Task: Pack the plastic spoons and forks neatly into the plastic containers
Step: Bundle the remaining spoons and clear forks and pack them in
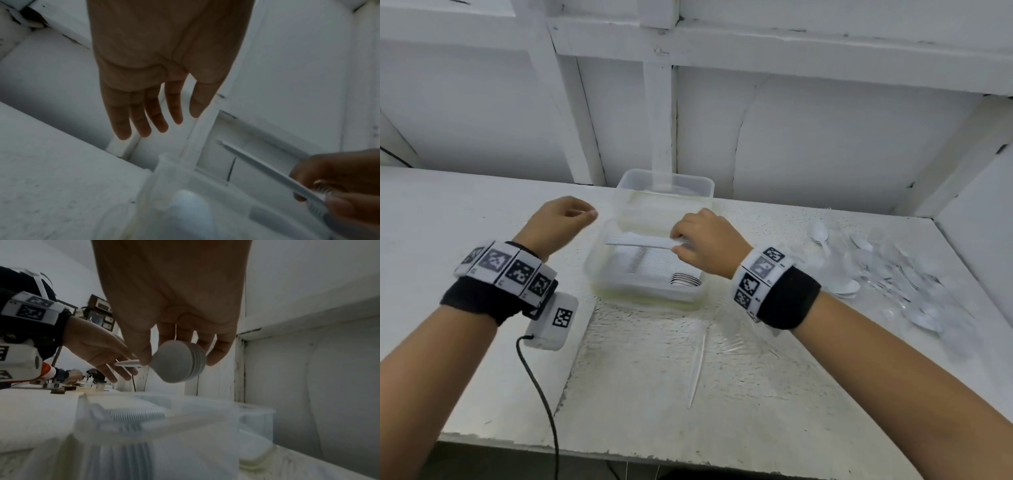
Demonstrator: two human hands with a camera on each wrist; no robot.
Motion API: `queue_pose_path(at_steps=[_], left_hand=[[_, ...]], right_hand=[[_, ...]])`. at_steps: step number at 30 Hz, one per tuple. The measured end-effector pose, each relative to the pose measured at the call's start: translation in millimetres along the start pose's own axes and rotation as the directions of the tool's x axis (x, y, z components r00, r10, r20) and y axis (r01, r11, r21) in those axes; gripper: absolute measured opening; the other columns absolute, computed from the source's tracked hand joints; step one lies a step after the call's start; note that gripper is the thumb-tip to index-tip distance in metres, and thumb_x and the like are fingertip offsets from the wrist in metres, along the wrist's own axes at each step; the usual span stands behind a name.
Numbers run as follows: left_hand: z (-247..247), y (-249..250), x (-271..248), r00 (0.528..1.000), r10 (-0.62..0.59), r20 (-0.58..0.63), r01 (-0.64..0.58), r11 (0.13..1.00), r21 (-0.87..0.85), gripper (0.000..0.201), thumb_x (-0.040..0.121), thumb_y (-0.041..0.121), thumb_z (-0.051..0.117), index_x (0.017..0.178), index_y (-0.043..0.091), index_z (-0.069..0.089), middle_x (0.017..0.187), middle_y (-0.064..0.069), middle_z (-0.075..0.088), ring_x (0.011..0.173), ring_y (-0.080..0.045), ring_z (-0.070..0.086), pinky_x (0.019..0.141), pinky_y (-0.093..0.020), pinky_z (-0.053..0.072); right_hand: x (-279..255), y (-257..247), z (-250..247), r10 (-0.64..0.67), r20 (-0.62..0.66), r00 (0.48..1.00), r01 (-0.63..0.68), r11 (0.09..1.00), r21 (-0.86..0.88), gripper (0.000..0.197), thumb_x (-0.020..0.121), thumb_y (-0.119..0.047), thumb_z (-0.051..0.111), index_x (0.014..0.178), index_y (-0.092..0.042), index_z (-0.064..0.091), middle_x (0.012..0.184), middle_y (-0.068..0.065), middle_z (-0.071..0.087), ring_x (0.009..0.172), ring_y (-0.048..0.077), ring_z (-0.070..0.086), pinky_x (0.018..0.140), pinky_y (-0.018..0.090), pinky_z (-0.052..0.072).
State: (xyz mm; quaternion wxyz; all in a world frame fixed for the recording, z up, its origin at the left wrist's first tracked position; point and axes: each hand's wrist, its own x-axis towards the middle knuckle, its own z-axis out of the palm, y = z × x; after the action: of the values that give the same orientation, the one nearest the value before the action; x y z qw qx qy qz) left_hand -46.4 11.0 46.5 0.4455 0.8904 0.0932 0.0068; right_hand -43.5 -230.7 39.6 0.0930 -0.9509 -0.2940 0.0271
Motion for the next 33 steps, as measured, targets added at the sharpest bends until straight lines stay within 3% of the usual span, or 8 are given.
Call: queue_pose_path(at_steps=[4,8,12,14,20,25,28,33], left_hand=[[4,-16,18,0.978,-0.204,0.042,0.203,0.979,0.014,0.034,0.095,0.023,0.051,0.124,0.006,0.051,0.121,-0.016,0.055,0.103,-0.028,0.055,0.087,-0.044,0.049],[15,-20,21,0.943,-0.295,0.153,0.309,0.948,-0.08,0.032,0.096,0.019,0.049,0.126,0.007,0.049,0.109,-0.014,0.057,0.096,-0.029,0.058,0.072,-0.039,0.053],[21,-25,22,0.937,-0.302,0.176,0.319,0.944,-0.08,0.021,0.093,0.007,0.05,0.113,0.007,0.054,0.087,-0.009,0.061,0.076,-0.023,0.059,0.063,-0.033,0.052],[22,-26,22,0.936,-0.308,0.174,0.324,0.943,-0.078,0.02,0.091,0.004,0.05,0.11,0.006,0.055,0.083,-0.009,0.061,0.072,-0.021,0.059,0.062,-0.033,0.052],[22,-27,20,0.942,-0.296,0.158,0.31,0.948,-0.074,0.016,0.094,0.007,0.048,0.109,0.009,0.055,0.086,-0.008,0.062,0.074,-0.02,0.06,0.06,-0.032,0.052],[24,-27,18,0.948,-0.286,0.139,0.298,0.952,-0.074,0.015,0.095,0.009,0.048,0.108,0.009,0.056,0.091,-0.011,0.062,0.081,-0.024,0.06,0.062,-0.033,0.052],[24,-27,18,0.949,-0.287,0.13,0.296,0.953,-0.059,0.015,0.095,0.009,0.048,0.108,0.008,0.056,0.099,-0.014,0.062,0.085,-0.026,0.06,0.062,-0.033,0.052],[24,-24,19,0.95,-0.282,0.137,0.269,0.958,0.102,0.022,0.095,0.011,0.045,0.113,0.007,0.056,0.101,-0.013,0.062,0.089,-0.027,0.059,0.068,-0.033,0.05]], right_hand=[[24,-11,18,0.077,0.107,0.991,-0.075,0.997,-0.019,0.028,0.093,-0.031,0.048,0.117,-0.02,0.057,0.121,-0.001,0.056,0.117,0.023,0.043,0.095,0.041,0.034],[35,-18,32,0.107,0.184,0.977,-0.112,0.993,0.019,0.024,0.09,-0.026,0.05,0.111,-0.018,0.058,0.115,0.002,0.057,0.11,0.024,0.048,0.09,0.037,0.038],[36,-19,36,0.119,0.3,0.947,-0.167,0.976,0.14,0.021,0.088,-0.016,0.054,0.107,-0.01,0.06,0.113,0.005,0.061,0.104,0.022,0.056,0.081,0.03,0.044],[34,-17,34,0.12,0.311,0.943,-0.182,0.967,0.18,0.024,0.089,-0.012,0.054,0.112,-0.009,0.061,0.116,0.005,0.061,0.107,0.021,0.055,0.076,0.024,0.04],[35,-13,35,0.107,0.305,0.946,-0.163,0.973,0.165,0.024,0.09,-0.009,0.054,0.111,-0.006,0.064,0.117,0.006,0.063,0.108,0.021,0.057,0.08,0.023,0.041],[36,-14,42,0.102,0.258,0.961,-0.156,0.968,0.197,0.02,0.088,-0.008,0.054,0.102,-0.004,0.068,0.108,0.008,0.067,0.101,0.022,0.06,0.087,0.033,0.049],[34,-12,43,0.1,0.229,0.968,-0.15,0.965,0.214,0.021,0.09,-0.01,0.053,0.102,-0.003,0.068,0.109,0.007,0.067,0.102,0.022,0.06,0.087,0.032,0.048],[32,-4,38,0.111,0.249,0.962,-0.174,0.954,0.245,0.031,0.094,-0.015,0.047,0.105,0.007,0.065,0.111,0.017,0.066,0.103,0.03,0.06,0.088,0.036,0.046]])
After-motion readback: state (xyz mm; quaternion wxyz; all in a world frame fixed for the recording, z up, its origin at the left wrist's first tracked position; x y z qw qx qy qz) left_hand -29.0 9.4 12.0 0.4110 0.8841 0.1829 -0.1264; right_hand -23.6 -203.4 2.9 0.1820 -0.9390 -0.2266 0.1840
